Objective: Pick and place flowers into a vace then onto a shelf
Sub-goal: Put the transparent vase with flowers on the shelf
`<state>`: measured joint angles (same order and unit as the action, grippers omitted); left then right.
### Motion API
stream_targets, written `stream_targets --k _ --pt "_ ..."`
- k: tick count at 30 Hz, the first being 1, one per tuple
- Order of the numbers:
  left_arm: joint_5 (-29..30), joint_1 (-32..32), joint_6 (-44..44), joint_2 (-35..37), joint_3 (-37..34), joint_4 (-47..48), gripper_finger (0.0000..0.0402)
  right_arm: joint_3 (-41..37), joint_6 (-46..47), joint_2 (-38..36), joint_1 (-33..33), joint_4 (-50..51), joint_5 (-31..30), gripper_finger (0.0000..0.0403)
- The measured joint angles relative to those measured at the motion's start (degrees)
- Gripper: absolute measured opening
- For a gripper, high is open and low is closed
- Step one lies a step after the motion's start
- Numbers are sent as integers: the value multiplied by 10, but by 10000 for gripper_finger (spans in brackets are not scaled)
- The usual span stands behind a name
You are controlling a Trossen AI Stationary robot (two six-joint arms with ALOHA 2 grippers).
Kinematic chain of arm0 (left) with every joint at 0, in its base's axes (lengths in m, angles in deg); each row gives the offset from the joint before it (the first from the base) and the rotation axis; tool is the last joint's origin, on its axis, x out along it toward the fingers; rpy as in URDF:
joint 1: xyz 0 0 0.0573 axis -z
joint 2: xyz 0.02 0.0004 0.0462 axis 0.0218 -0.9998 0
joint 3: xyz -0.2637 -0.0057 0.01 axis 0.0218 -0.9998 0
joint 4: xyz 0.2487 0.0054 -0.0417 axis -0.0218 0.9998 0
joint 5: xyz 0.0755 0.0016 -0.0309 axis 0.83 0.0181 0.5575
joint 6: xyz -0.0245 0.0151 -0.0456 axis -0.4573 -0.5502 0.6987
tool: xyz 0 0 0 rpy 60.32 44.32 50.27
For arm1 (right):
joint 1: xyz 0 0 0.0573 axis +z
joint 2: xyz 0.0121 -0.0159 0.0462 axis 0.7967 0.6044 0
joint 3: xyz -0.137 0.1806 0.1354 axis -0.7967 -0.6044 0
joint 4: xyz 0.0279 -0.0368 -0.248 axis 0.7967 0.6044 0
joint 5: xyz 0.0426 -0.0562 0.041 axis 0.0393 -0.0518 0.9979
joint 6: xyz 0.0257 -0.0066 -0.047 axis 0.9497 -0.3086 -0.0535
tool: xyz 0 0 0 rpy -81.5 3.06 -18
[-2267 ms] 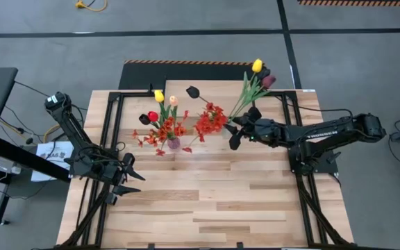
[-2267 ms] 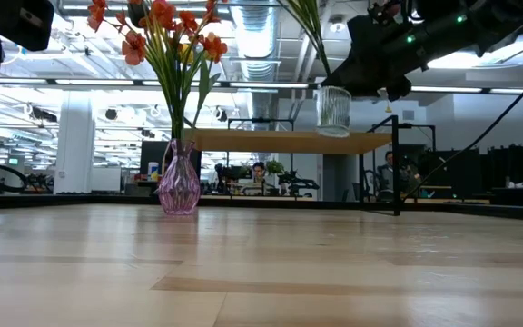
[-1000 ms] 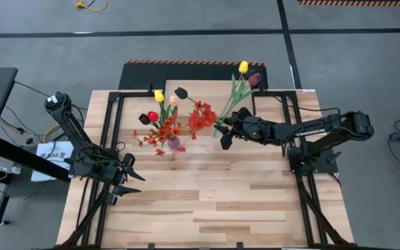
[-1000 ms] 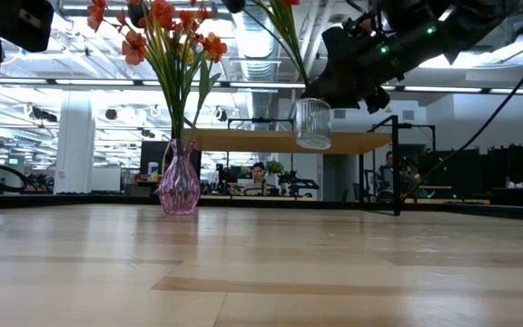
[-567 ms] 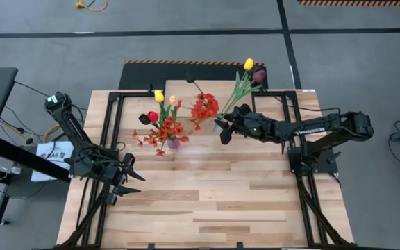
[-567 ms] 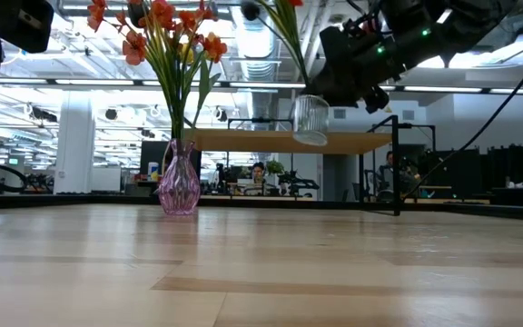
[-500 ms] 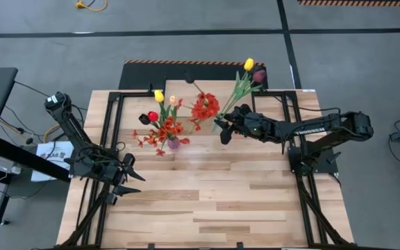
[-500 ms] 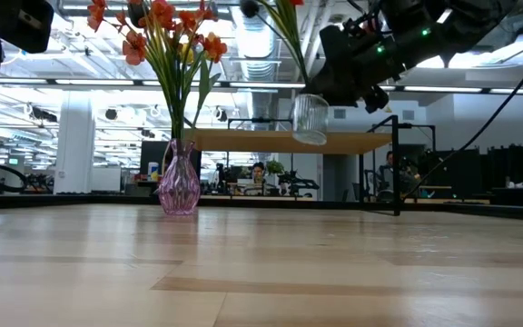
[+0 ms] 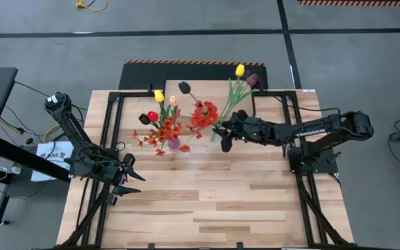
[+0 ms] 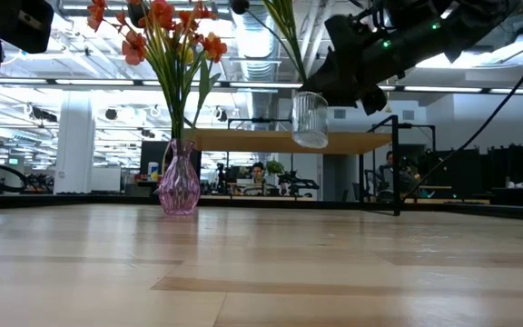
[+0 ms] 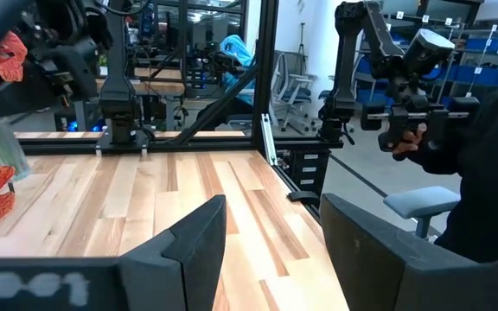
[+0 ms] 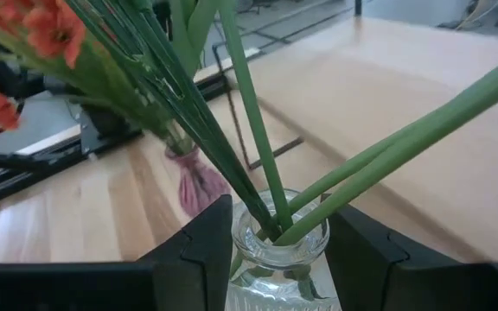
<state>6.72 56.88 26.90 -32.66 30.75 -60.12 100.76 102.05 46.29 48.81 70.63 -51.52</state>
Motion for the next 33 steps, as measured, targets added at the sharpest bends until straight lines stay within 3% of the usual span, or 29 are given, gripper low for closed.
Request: stream_targets --k 6,17,33 --pt "0 0 0 0 0 0 178 0 2 3 7 10 -7 141" --pt "0 0 4 0 0 -3 178 43 -17 75 3 6 -2 141" --pt "0 0 4 0 0 -2 178 56 -19 32 -32 17 -28 141"
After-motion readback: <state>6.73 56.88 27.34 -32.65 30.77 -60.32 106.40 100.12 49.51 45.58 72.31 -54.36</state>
